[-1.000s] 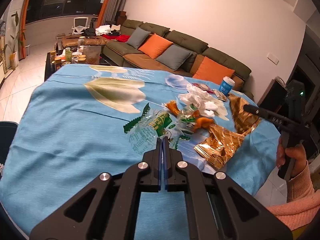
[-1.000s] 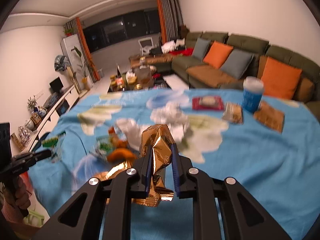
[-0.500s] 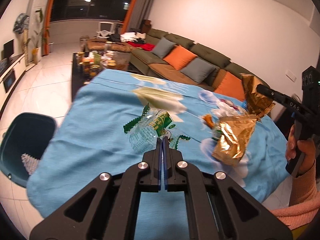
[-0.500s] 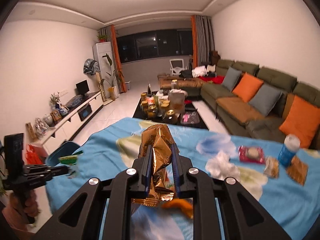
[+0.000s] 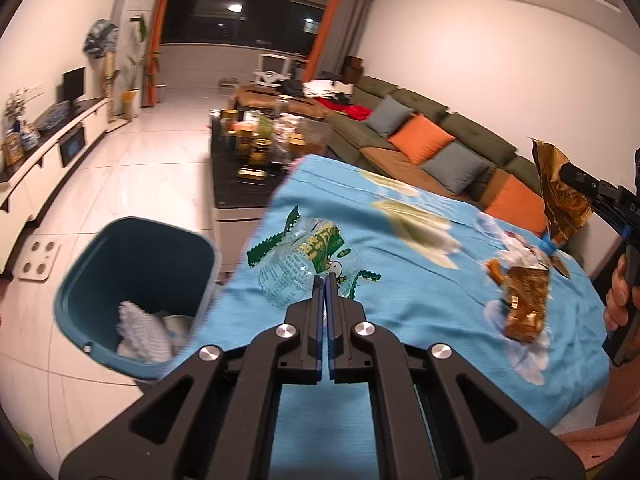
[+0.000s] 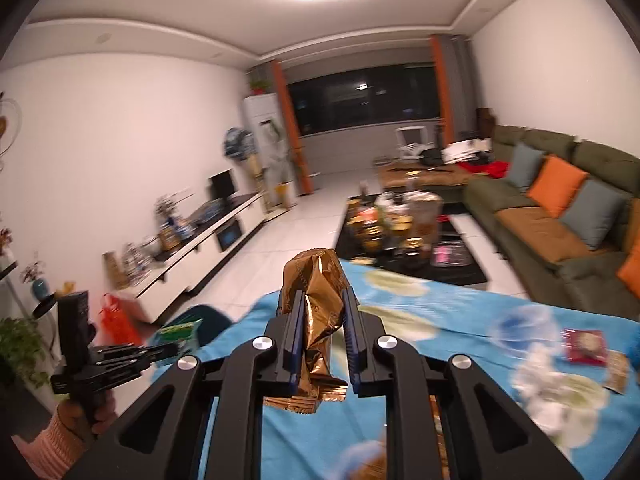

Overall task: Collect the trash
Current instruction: 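Carry the wrappers and gold foil bag to the teal bin and release them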

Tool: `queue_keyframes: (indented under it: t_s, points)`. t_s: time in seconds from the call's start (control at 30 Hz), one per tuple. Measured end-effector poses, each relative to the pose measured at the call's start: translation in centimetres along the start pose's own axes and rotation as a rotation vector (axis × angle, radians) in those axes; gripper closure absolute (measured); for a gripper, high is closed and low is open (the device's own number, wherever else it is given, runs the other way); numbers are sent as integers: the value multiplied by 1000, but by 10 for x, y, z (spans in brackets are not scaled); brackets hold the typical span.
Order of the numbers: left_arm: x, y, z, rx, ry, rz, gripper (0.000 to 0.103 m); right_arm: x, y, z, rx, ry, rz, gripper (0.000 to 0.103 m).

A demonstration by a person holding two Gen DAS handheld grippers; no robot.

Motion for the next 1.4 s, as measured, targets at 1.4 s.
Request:
queue_keyframes:
  t_s: [1.4]
  points:
    - [-46,-34,-173,329,154,-146,101,-157,-275,-246,328,39,-554,83]
Point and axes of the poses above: each gripper's, at about its wrist camera, not at the fingertips, and y roughly against the way its jaws point, z to its right, x to its top, the point moved 8 cm from there along -y, roughly the way its jaws point, and after that the axes turned 12 degrees about z, right-handed, at the moved point
